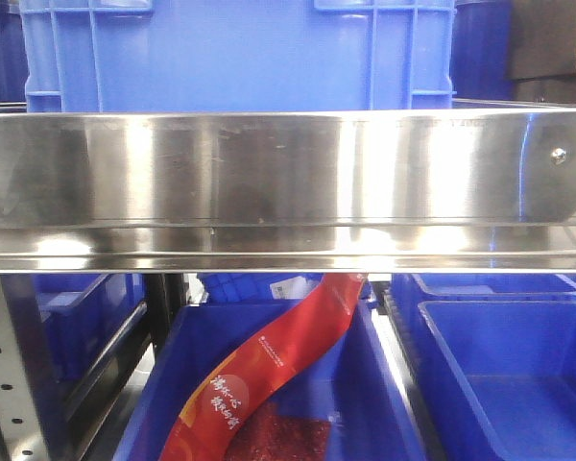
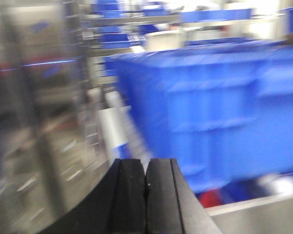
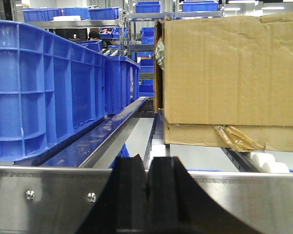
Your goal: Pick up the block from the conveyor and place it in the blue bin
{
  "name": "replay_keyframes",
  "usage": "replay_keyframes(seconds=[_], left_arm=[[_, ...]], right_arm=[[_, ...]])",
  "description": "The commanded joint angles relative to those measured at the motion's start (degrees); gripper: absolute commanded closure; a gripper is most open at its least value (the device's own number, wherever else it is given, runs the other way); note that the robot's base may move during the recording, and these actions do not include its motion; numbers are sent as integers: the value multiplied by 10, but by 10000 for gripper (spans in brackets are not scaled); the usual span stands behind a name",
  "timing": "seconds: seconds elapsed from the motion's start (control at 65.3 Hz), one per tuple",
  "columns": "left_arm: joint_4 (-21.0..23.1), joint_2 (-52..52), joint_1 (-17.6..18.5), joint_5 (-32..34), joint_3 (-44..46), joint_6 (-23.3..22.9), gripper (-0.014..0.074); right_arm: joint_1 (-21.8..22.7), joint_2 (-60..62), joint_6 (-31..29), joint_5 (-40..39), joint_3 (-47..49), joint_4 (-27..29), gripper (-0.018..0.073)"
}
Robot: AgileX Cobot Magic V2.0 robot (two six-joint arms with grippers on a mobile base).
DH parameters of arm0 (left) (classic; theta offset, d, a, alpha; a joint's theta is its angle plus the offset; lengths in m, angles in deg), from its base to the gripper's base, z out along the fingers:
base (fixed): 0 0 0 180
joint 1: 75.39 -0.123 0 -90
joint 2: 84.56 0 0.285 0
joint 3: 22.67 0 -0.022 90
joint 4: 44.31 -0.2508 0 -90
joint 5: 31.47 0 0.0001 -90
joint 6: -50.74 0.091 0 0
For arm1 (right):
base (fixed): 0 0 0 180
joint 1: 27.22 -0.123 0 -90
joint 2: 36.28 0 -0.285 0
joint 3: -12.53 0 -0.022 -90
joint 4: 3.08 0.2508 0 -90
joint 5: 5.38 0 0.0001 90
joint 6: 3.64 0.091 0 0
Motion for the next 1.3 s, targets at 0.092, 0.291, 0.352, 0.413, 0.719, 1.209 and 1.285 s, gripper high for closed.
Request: replay_keyframes(seconds=[0.092, 0.291, 0.352, 0.413, 0.719, 1.209, 1.285], left_arm=[[-7, 111, -75, 15, -92, -1, 707], [-7, 202, -104, 15, -169, -32, 707], [-5, 202, -104, 35, -184, -33, 707], [-2, 202, -99, 40, -184, -33, 707], [-2, 202, -99, 32, -184, -33, 707], [-2, 202, -99, 32, -184, -33, 707], [-2, 202, -99, 32, -184, -33, 707]], right_arm=[[3, 2, -2, -16, -1, 0, 720], [3, 2, -2, -16, -1, 0, 720], [3, 2, -2, -16, -1, 0, 720], [3, 2, -2, -16, -1, 0, 720], [3, 2, -2, -16, -1, 0, 720], [3, 2, -2, -16, -1, 0, 720], [3, 2, -2, -16, -1, 0, 720]])
